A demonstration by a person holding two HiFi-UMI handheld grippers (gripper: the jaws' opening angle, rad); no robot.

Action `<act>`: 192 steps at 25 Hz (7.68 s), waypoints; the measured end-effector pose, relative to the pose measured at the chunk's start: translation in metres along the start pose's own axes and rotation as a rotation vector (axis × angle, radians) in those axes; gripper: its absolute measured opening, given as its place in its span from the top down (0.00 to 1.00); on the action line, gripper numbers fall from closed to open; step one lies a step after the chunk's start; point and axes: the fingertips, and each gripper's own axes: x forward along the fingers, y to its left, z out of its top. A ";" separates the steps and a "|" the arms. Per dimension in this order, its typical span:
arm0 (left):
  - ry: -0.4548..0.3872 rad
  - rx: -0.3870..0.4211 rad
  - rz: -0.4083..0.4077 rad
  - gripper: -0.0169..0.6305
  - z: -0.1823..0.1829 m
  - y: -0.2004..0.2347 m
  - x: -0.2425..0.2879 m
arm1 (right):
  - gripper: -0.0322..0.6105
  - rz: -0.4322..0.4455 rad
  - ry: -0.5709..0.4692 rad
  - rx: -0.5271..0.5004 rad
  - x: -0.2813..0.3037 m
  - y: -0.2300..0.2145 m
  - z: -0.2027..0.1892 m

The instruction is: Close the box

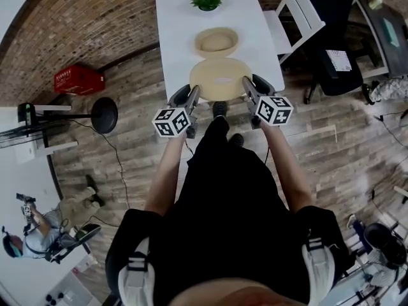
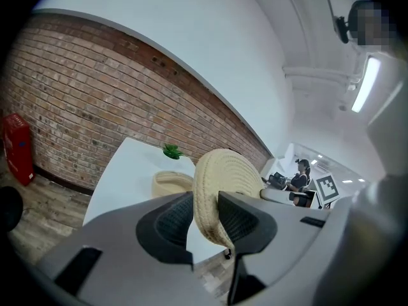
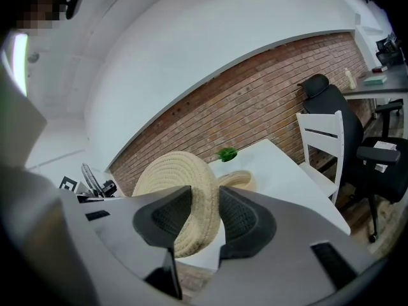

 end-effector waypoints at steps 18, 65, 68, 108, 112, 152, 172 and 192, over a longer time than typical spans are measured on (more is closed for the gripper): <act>0.014 -0.051 -0.031 0.78 0.047 0.057 0.106 | 0.74 -0.059 0.027 -0.042 0.096 -0.050 0.057; 0.250 -0.101 0.052 0.77 0.012 0.161 0.212 | 0.74 -0.119 0.259 -0.007 0.238 -0.130 0.021; 0.265 -0.094 0.054 0.77 0.008 0.165 0.216 | 0.74 -0.124 0.271 -0.019 0.242 -0.132 0.020; 0.310 -0.025 0.046 0.71 0.005 0.176 0.239 | 0.73 -0.216 0.290 -0.030 0.266 -0.160 0.015; 0.302 0.004 0.056 0.71 0.008 0.176 0.238 | 0.73 -0.224 0.282 -0.027 0.265 -0.161 0.016; 0.221 0.026 -0.071 0.94 0.045 0.140 0.221 | 0.95 -0.117 0.302 -0.253 0.234 -0.120 0.030; 0.177 0.037 -0.025 0.94 0.043 0.109 0.199 | 0.95 -0.053 0.277 -0.281 0.203 -0.108 0.034; 0.143 0.044 0.021 0.94 0.038 0.075 0.175 | 0.95 0.025 0.270 -0.300 0.162 -0.096 0.030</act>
